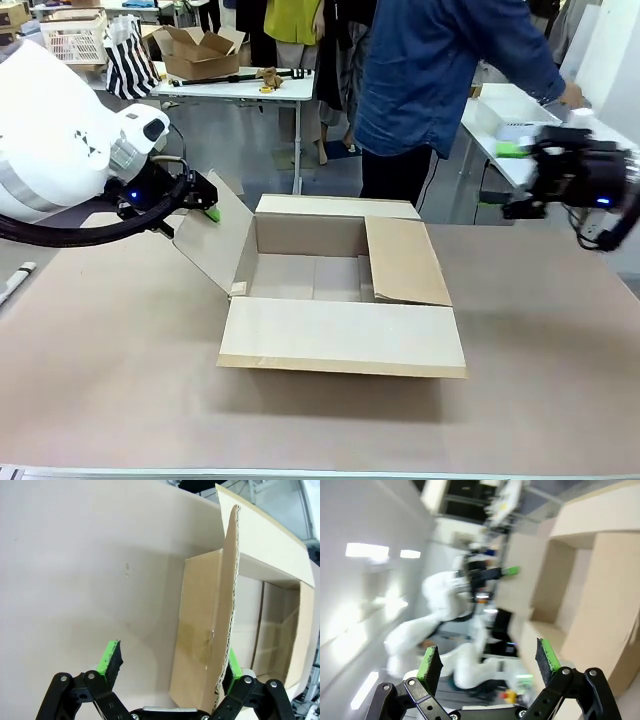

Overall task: Pack the gift set into the box.
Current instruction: Place both hands on the side flaps of the Package Box and spread them outward.

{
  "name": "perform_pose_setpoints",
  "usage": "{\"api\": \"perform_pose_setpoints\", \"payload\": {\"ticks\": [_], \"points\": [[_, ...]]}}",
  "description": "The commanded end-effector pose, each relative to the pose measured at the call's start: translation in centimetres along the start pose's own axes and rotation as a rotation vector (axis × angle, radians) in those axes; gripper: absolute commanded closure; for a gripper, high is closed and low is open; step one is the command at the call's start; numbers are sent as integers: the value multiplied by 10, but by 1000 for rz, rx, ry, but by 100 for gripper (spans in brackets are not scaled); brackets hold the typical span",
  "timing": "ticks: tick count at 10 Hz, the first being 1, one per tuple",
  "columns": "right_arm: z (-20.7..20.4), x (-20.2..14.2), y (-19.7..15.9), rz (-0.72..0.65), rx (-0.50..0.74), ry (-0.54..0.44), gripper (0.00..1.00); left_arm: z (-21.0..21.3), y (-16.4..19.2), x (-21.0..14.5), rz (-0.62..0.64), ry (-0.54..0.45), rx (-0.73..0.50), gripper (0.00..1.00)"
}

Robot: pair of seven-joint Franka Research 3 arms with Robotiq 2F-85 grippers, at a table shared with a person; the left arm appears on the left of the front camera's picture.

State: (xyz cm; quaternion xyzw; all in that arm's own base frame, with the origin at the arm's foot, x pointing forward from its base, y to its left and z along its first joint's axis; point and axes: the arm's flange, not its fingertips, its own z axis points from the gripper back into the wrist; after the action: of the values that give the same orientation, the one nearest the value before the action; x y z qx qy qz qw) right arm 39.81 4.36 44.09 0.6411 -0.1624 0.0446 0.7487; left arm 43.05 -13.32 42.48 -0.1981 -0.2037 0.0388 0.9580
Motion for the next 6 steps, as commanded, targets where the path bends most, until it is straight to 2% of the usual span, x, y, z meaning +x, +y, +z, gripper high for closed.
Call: {"api": "perform_pose_setpoints", "payload": {"ticks": [1, 2, 3, 4, 6], "points": [[-121, 33, 10, 191, -375, 162, 0, 2, -1, 0, 12, -5, 12, 0], [-178, 23, 2, 273, -606, 327, 0, 2, -1, 0, 12, -5, 12, 0], [-206, 9, -7, 389, -785, 453, 0, 2, -1, 0, 12, -5, 12, 0], [-131, 6, 21, 159, -245, 147, 0, 2, -1, 0, 12, -5, 12, 0], [-131, 6, 21, 159, -245, 147, 0, 2, -1, 0, 12, -5, 12, 0]]}}
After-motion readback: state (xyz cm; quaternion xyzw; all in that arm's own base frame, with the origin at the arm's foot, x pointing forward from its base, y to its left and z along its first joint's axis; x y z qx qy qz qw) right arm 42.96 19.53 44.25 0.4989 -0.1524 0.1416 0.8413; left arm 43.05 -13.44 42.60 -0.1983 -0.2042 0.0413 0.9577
